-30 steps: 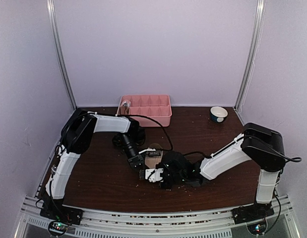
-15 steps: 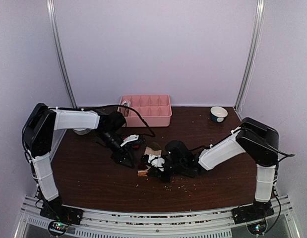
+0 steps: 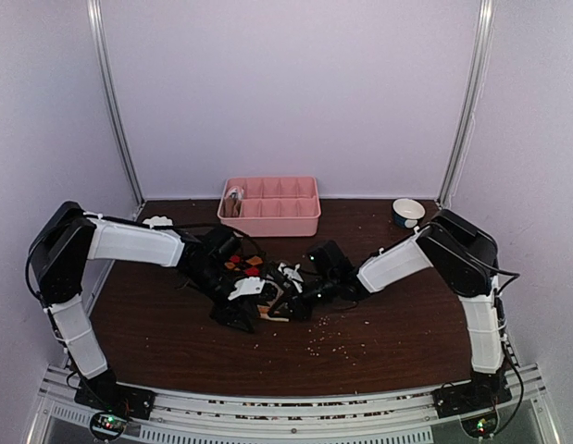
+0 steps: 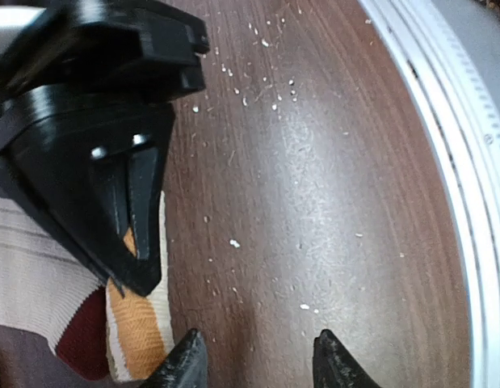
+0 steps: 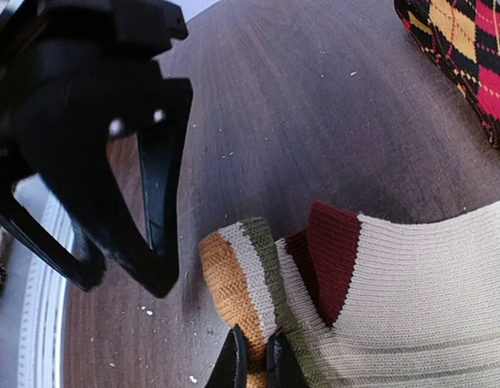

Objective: Roll the socks
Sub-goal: Roll the sock at the center of the board.

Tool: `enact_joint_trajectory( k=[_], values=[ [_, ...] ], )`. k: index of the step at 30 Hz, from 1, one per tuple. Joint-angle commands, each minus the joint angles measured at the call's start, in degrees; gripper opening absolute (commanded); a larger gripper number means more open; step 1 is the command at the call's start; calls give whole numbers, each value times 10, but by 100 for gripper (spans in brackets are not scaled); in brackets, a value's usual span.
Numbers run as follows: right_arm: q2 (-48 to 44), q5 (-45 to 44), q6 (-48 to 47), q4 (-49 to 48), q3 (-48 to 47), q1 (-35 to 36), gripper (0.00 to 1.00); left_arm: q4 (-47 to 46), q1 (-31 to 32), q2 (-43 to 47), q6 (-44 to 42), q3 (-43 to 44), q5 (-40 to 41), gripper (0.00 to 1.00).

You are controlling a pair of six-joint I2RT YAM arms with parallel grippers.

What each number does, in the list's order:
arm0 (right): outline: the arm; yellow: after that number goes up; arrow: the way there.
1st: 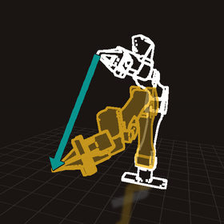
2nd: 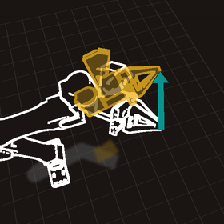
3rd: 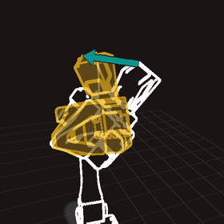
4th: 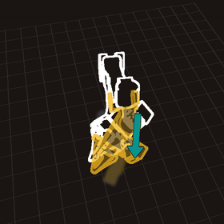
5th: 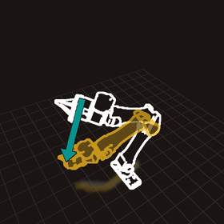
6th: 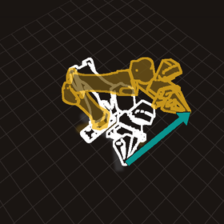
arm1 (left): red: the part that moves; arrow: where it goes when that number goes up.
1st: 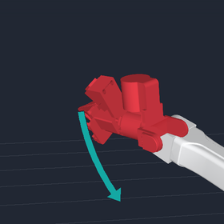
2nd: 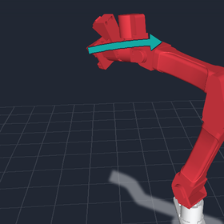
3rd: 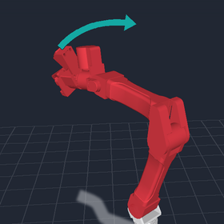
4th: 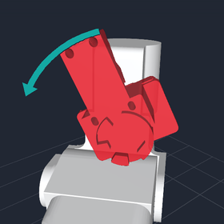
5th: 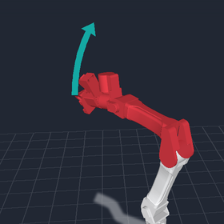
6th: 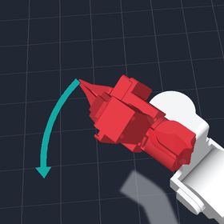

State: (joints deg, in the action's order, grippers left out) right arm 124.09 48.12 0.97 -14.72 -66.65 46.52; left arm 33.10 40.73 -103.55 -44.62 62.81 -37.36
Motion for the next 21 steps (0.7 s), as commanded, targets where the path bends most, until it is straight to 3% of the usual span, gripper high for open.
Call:
enact_joint_trajectory(
  k=[1, 9, 21],
  values=[
    [97, -63, 48, 218, 45, -23, 0, -93, 14, 19, -7, -7, 87, 45],
    [100, -46, 75, 229, 39, -25, 0, -141, 49, 10, -21, -10, 153, 48],
    [77, -21, 123, 192, 74, -30, 0, -138, 53, -21, -14, -13, 188, 40]
  ],
)
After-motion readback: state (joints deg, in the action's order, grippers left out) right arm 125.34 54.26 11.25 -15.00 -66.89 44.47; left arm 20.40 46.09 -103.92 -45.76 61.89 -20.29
